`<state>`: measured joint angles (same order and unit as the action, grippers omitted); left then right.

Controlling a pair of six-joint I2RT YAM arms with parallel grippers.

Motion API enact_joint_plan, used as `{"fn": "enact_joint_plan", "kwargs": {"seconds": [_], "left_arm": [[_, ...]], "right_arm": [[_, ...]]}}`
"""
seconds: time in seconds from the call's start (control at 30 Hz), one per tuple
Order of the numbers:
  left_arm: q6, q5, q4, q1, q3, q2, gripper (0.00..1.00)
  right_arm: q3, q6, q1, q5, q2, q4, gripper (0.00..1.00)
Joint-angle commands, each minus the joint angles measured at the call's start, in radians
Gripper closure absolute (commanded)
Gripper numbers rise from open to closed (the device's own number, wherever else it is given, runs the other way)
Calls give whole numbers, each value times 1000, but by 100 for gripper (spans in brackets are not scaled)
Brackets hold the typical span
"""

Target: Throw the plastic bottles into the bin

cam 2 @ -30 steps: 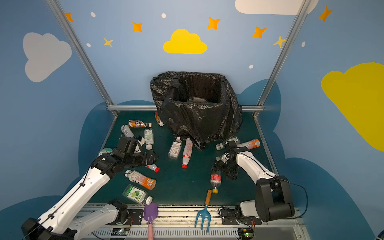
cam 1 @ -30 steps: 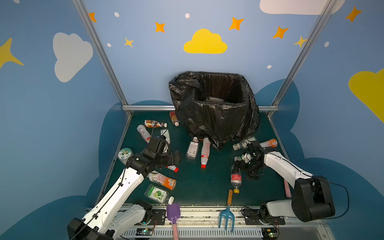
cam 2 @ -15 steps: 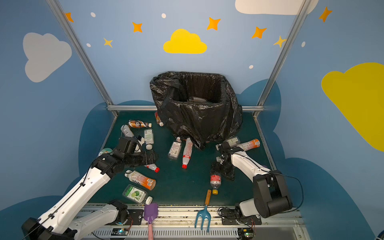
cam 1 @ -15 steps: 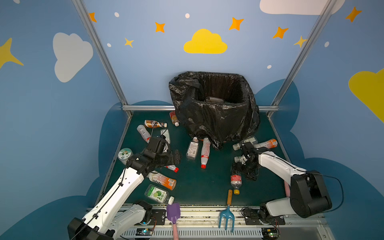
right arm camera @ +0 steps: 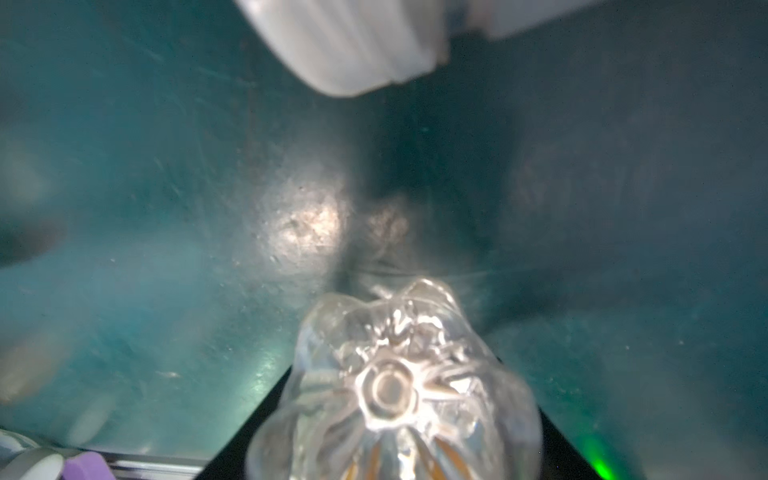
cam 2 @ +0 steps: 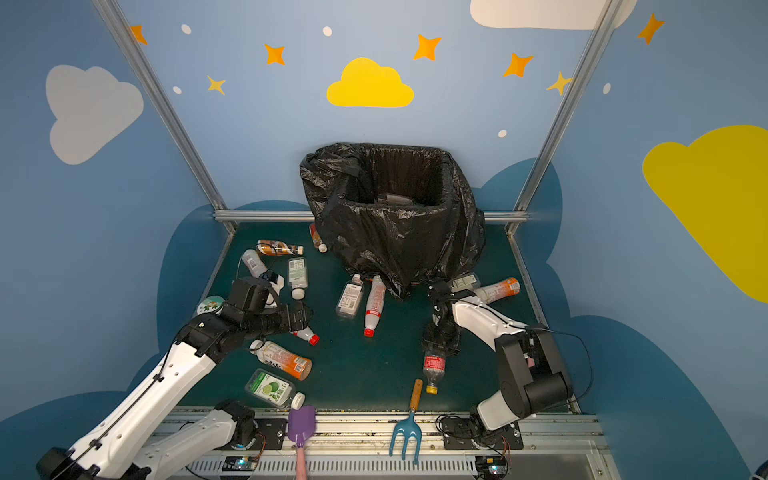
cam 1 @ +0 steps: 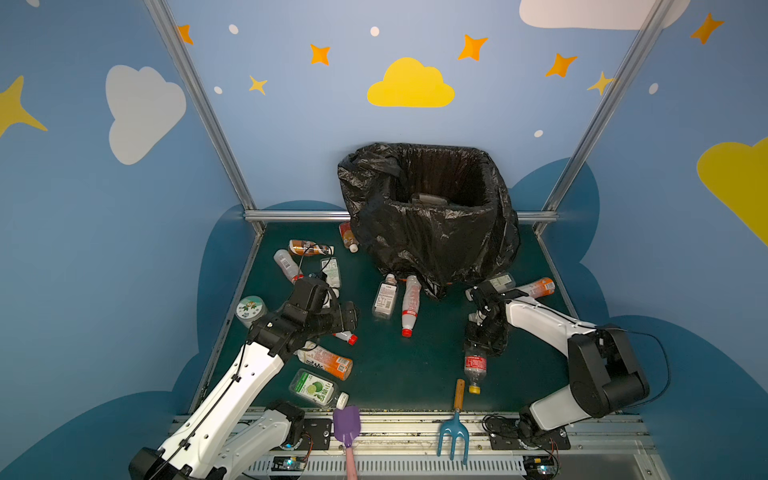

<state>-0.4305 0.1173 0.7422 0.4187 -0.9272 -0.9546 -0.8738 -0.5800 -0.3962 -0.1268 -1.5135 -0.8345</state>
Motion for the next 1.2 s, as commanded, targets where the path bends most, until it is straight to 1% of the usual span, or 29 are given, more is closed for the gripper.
{"fn": "enact_joint_plan", "kwargs": {"seconds": [0.0,0.13,0.23,0.33,0.43,0.5,0.6,0.7,0.8,0.9,0.93,0.97,1.0,1.03,1.07,1.1,1.13,1.17], "left_arm": [[24,-12,-7,-4,-24,-17,0],[37,4,-18,-4,-48,-56,0],[46,17,-23,-4,-68,-90,0],[49,31,-31,-3,-85,-121,0],[48,37,-36,-4,-111,-149,0],[49,35,-37,-4,-134,-161,0],[60,38,-27,-4,-181,-183,0],[74,41,-8,-4,-234,-208,0],[81,35,3,-4,-272,-224,0],[82,29,0,-4,-288,-229,0],[80,27,0,-3,-293,-231,0],[78,26,2,-3,-300,-231,0],[78,25,8,-4,-310,-233,0],[78,24,21,-4,-324,-236,0],[78,22,38,-3,-343,-238,0],[79,16,53,-3,-356,-239,0],[79,7,65,-4,-365,-232,0],[83,-1,72,-6,-366,-225,0]], "right_arm": [[-10,-26,6,28,74,-27,44],[-18,-38,15,59,178,-80,50],[-42,-49,28,88,279,-143,51],[-101,-75,45,131,395,-203,50],[-231,-73,47,187,480,-201,50],[-385,-50,47,223,481,-197,50],[-669,15,26,238,397,-146,51],[-955,99,-8,218,249,-27,51],[-1260,169,-24,198,35,69,50],[-1621,202,-19,190,-244,125,47],[-1768,199,-12,169,-363,130,42],[-1937,180,0,150,-486,118,32],[-2059,159,11,144,-575,110,20],[-2144,125,32,133,-648,107,12],[-2169,84,54,121,-675,107,11],[-2152,59,72,109,-667,111,11],[-2109,60,87,108,-634,124,11],[-2031,80,93,121,-578,154,10]]}}
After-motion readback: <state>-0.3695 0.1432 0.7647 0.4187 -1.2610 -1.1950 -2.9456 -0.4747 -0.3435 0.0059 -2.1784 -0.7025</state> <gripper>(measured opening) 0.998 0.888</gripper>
